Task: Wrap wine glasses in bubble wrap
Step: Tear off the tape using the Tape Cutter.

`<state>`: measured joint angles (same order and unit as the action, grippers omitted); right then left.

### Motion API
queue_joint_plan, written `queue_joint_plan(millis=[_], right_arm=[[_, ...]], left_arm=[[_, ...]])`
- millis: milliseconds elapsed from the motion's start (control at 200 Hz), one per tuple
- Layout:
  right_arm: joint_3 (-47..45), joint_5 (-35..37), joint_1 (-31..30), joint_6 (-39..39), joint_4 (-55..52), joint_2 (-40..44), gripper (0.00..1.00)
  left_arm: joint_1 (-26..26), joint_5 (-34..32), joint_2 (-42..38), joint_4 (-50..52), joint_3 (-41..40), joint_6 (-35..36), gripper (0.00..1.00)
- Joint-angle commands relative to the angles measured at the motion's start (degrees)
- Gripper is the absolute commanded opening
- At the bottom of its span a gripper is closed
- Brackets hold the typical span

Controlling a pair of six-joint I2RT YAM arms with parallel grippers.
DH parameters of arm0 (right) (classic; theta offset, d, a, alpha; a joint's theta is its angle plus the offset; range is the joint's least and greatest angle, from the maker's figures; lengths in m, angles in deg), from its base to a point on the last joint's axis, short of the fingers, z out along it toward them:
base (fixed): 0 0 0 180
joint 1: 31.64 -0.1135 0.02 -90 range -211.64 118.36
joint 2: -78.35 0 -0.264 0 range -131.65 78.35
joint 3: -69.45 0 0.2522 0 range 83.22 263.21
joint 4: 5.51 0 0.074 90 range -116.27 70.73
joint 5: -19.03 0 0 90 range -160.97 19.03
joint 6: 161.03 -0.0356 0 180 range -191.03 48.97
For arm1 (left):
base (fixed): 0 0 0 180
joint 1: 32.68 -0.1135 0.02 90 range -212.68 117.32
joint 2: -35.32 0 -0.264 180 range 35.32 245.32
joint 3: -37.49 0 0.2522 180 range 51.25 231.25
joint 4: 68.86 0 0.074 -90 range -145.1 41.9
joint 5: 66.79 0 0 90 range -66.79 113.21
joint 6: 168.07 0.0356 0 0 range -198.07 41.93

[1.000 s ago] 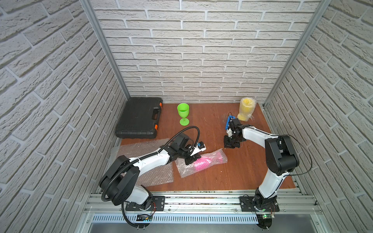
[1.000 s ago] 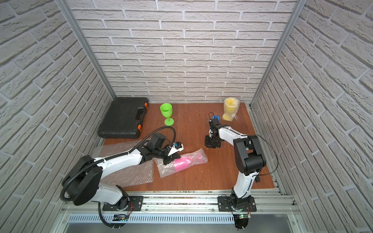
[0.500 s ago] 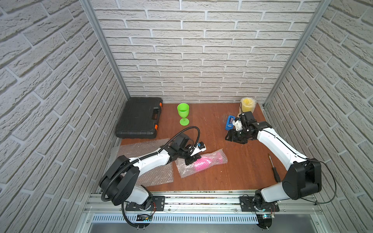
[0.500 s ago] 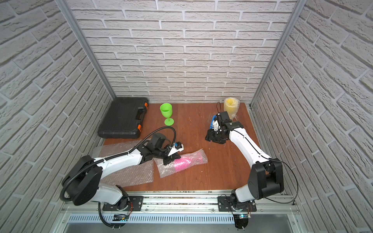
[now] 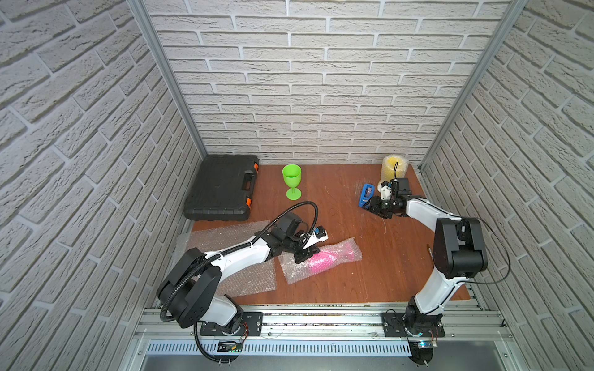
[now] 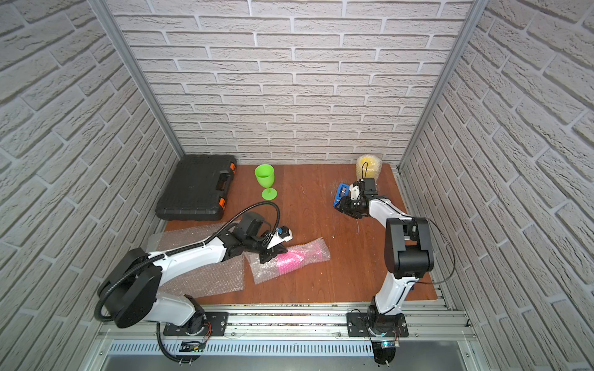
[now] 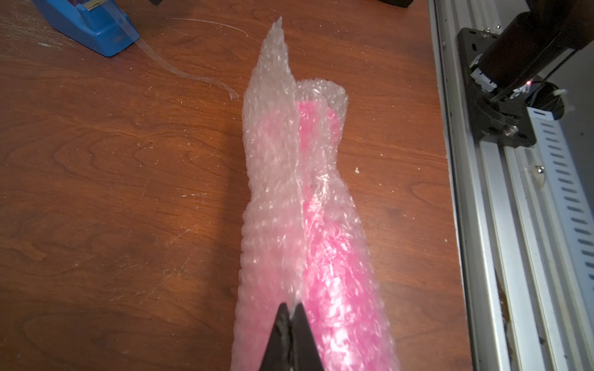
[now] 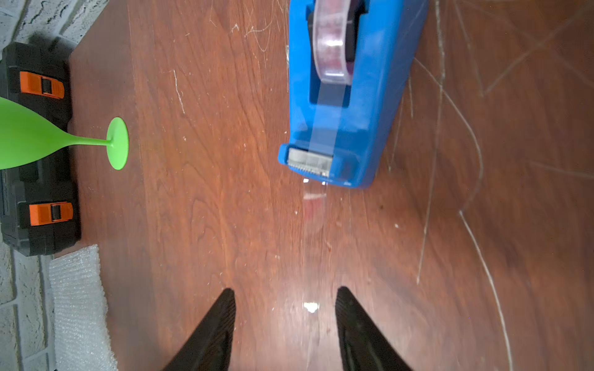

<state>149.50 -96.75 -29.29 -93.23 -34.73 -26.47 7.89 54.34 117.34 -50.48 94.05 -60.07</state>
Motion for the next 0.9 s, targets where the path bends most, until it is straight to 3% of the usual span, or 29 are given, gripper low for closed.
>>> queue_joint_plan(millis=[0, 255, 505, 895], right_arm=[[-0.57, -5.15, 0.83, -0.08, 10.62, -1.99, 0.54], [0.25, -8.56, 2.35, -1.68, 15.63, -8.06, 0.48], [-0.19, -12.15, 3.26, -3.19, 19.33, -8.08, 0.44], [-0.84, -13.46, 3.60, -3.29, 19.24, -9.54, 0.27]], left_arm=[[0.42, -0.20, 0.04, 3.67, -0.54, -0.05, 0.03], [0.67, -0.10, 1.03, 3.59, 0.04, -0.50, 0.02], [0.82, -0.01, 1.72, 3.53, 0.40, -0.59, 0.03], [0.85, -0.02, 1.83, 4.12, 0.35, -0.37, 0.03]])
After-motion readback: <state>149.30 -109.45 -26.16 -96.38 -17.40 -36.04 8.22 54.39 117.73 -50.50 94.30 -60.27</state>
